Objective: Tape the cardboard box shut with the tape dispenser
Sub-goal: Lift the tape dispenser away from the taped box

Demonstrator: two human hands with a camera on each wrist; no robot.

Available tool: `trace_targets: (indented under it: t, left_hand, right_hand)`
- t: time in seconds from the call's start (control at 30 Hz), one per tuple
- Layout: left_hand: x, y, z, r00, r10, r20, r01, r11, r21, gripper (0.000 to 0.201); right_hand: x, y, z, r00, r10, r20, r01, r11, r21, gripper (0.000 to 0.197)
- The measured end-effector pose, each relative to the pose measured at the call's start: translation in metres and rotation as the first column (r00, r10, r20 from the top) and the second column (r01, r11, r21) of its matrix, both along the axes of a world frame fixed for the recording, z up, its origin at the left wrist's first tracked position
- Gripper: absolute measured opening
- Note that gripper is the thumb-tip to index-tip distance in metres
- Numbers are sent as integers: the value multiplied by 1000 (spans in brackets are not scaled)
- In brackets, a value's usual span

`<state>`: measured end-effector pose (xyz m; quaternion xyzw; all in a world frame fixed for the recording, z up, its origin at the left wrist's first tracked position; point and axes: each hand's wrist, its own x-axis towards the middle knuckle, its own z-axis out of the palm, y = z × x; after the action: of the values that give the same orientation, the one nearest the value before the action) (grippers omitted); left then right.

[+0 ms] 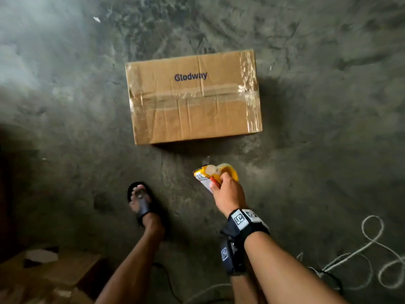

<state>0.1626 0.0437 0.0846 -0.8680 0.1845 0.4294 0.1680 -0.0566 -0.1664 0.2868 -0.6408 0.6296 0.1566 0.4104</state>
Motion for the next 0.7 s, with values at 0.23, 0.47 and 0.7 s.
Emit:
trace_targets:
  t: [0.23,0.47,0.7]
  left_hand:
    - [-205,12,-11,979,-53,-198,34,994,-100,68]
    - [-209,26,-35,981,-122,-148,105,987,-119,64]
    - [-207,28,-45,980,-98,-174,82,992,-94,52]
  right_hand:
    - [-40,-41,-52,929,354,-106,-366,921,-134,29]
    - [-9,-71,-124,868,444,-220,-483,859,-172,24]
    - [1,-78,-168,812,496,-307,-559,813,-162,20]
